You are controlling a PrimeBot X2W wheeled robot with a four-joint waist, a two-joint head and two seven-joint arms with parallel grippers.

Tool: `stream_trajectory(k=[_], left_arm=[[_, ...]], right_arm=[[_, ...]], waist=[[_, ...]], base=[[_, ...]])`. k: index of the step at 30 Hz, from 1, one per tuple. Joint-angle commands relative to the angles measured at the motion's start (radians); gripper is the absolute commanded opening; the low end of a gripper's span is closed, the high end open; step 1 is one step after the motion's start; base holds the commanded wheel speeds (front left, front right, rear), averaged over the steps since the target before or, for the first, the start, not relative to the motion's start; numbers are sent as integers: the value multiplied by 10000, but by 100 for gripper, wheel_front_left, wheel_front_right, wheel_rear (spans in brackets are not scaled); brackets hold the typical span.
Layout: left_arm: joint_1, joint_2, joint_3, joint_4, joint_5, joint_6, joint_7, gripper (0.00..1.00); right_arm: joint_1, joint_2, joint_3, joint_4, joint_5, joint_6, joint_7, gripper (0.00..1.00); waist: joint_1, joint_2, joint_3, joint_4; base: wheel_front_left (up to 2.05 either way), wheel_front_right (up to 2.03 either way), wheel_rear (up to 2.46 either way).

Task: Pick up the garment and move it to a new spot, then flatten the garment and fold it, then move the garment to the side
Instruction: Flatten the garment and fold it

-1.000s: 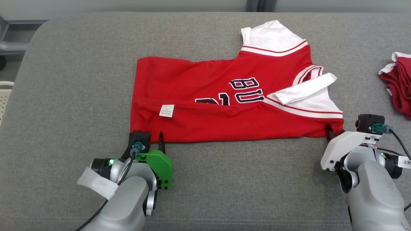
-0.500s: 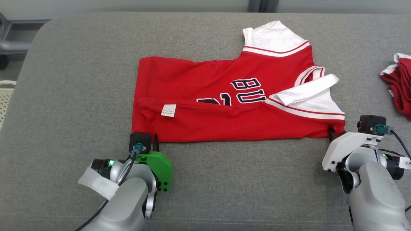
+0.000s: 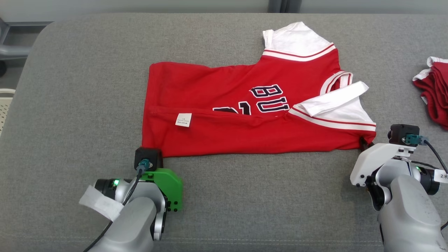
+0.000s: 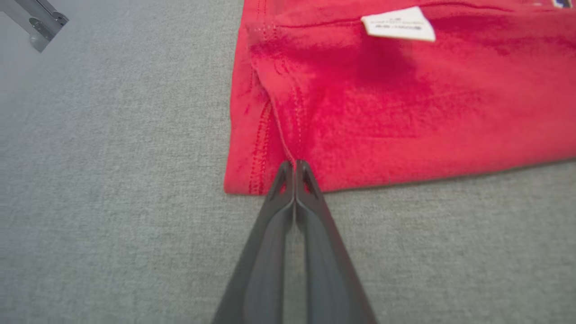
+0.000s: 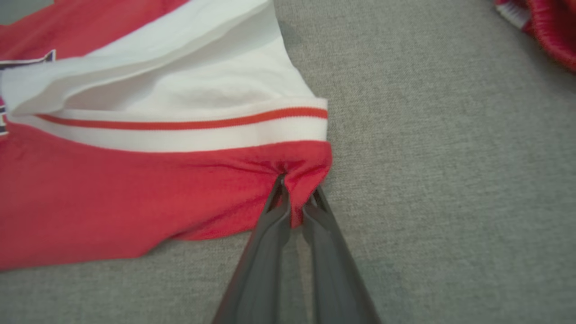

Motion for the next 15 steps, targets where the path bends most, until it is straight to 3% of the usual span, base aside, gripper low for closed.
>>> stream_trajectory(k=[1,15], left_arm=[[153,137,94,30,-112,-75,-94,0],[652,1302,174,-732,-442,-770,46,0]], right_arm=[[109,-69,-105,112,-98,-30,58,0],[529,-74,-169,-413,-5,-29,332,0]], waist=[[0,-1,-23,7],[0,-1,-472,69]], base=[[0,0,0],[0,0,0]])
